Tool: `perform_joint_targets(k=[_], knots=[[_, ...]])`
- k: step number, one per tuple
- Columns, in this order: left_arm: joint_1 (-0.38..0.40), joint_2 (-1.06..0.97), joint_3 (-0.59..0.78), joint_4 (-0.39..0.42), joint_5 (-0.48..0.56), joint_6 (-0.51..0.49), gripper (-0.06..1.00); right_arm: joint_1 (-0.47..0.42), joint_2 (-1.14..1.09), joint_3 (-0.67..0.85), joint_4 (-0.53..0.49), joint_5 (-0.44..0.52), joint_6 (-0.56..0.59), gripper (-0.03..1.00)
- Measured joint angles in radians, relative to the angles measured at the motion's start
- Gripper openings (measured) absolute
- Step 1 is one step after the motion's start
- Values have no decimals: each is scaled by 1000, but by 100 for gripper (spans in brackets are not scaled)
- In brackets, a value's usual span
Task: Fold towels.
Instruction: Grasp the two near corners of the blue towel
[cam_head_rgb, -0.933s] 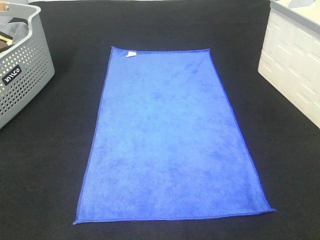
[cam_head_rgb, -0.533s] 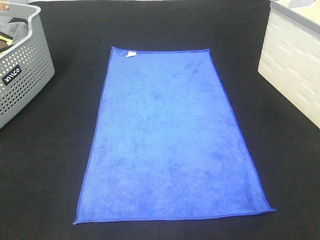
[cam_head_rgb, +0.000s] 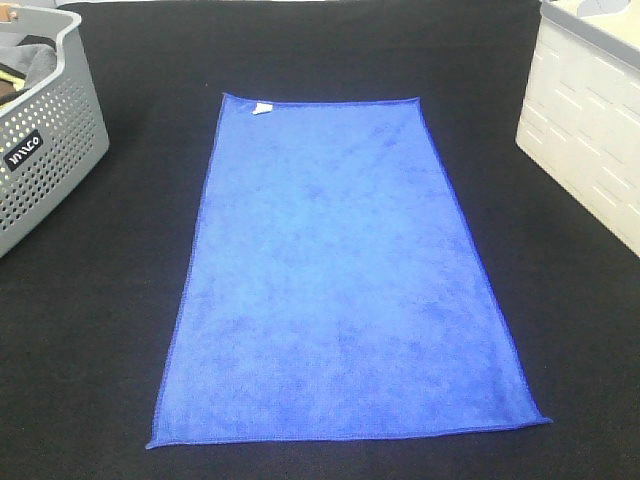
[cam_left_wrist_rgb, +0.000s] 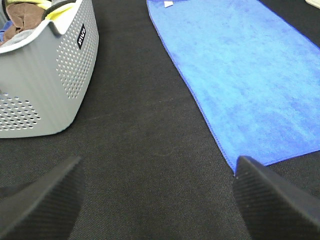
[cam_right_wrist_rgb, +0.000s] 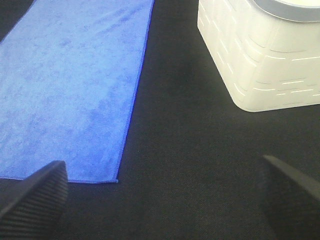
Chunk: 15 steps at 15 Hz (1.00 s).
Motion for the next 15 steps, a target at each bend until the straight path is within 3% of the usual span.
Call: perform_joint_targets(k=[15], knots=[[0,0,0,0,0,0,78,0,0,0,0,0,0,96]])
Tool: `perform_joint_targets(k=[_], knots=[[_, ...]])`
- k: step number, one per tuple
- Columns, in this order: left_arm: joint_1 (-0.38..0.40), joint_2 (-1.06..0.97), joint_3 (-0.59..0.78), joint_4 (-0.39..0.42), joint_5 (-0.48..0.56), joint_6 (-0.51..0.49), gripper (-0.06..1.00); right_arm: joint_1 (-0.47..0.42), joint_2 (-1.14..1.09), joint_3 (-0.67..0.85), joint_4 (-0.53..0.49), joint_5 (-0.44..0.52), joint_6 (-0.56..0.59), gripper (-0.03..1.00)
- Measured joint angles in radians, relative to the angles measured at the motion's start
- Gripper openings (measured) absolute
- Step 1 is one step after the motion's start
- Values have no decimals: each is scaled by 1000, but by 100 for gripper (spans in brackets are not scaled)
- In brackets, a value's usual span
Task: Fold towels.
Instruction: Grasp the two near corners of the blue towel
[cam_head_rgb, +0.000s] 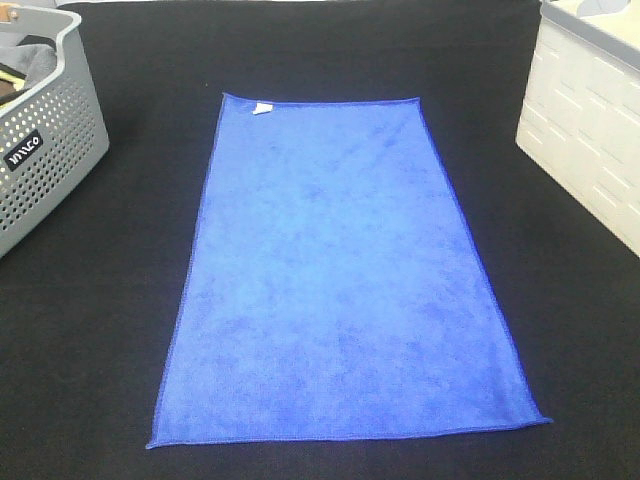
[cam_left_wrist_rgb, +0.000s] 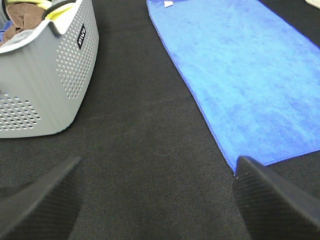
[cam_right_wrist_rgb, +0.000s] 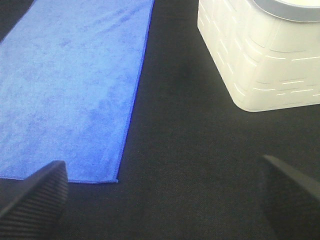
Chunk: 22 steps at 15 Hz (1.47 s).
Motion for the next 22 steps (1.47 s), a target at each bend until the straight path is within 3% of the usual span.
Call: perform_joint_targets(k=[22], knots=[[0,0,0,0,0,0,78,0,0,0,0,0,0,96]])
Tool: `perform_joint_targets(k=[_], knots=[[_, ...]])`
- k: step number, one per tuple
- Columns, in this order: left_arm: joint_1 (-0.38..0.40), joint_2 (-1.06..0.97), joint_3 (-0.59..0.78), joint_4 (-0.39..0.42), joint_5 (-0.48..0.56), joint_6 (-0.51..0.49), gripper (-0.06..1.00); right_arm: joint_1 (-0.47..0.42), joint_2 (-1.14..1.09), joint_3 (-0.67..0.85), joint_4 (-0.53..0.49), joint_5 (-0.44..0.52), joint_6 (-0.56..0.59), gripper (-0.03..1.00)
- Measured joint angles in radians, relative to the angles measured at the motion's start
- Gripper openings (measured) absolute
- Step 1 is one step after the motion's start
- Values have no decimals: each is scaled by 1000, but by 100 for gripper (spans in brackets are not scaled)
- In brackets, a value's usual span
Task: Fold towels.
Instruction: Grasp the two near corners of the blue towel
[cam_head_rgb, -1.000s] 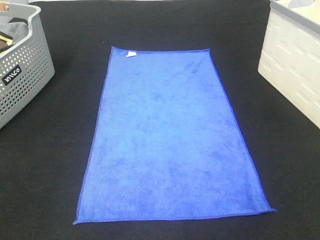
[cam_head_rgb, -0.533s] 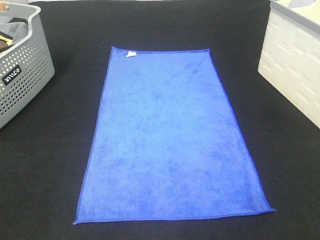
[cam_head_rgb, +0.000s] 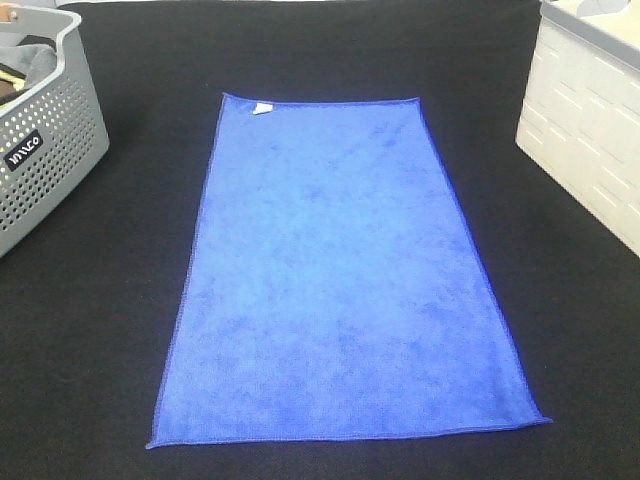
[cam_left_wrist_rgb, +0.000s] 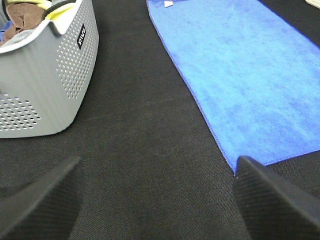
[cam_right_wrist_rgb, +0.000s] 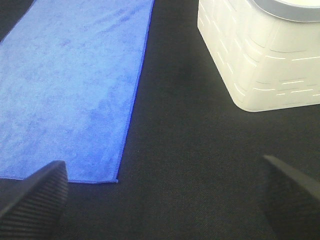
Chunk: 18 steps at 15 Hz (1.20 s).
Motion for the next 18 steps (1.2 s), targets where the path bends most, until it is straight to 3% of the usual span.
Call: perform_joint_targets(k=[13,16,18], knots=[[0,0,-5,28,-15,-35,76,0,0,0,0,0,2,96],[0,24,-13,34,-103,-47,73,0,9,0,0,-14,45,96],[0,77,-2,2,-266,-49,73,0,84,-2,0,-68,103,96]])
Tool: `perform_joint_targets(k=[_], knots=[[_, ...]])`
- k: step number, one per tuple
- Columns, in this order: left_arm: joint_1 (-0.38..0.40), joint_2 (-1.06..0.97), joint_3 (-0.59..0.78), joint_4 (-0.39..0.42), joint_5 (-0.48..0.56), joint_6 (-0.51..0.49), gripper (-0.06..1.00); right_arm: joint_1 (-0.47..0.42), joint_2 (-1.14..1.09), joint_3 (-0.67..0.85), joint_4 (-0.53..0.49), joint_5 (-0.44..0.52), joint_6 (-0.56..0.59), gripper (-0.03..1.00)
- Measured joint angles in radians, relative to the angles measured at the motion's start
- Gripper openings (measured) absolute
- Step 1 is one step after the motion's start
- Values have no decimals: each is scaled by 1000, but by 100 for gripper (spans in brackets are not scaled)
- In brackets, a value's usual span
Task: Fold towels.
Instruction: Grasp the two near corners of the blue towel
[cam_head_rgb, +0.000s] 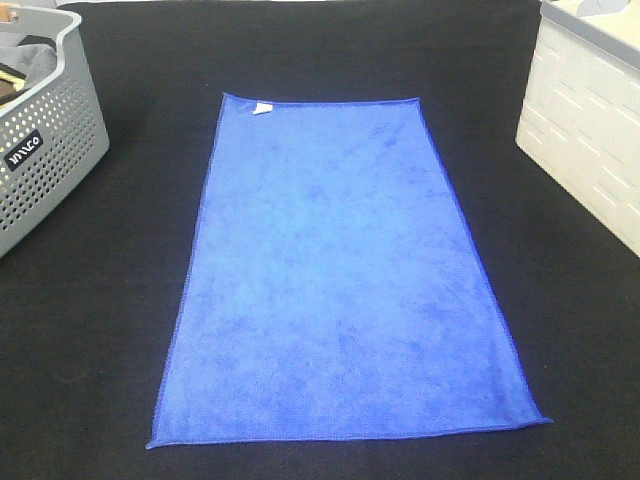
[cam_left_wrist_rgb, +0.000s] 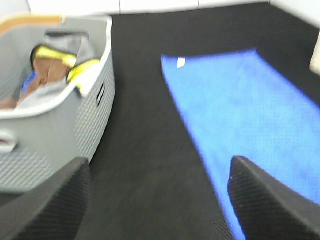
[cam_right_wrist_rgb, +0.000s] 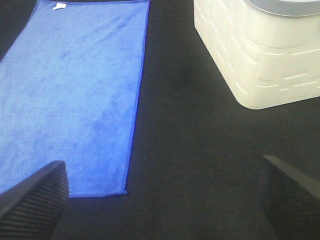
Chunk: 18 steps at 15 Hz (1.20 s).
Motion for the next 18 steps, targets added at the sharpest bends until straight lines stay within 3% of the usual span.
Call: perform_joint_targets(k=[1,3,7,9,11,13,16,18], knots=[[0,73,27,-68,-113,0,73,0,39,0,0,-27,19,96],[0,204,49,-190,-202,0,73,0,157,0,8,-95,61,96],[0,581,51,-403,-239,0,73,0,440,0,27,-202,79,96],[0,790,51,-445,-242,11,73,0,604,0,41,-238,79,96],[0,1032,53,-495,-264,95,73,0,809,-1,108,-312,60,96],[-9,1202,54,-613,-285,221,73,0,976,-7,179,-364,11,96],[-74,1387,53,-920,-300,497,73,0,1182,-9,323,-419,-82,96],[-106,1477,52,-1127,-302,716,73,0,1298,-9,434,-435,-204,95]])
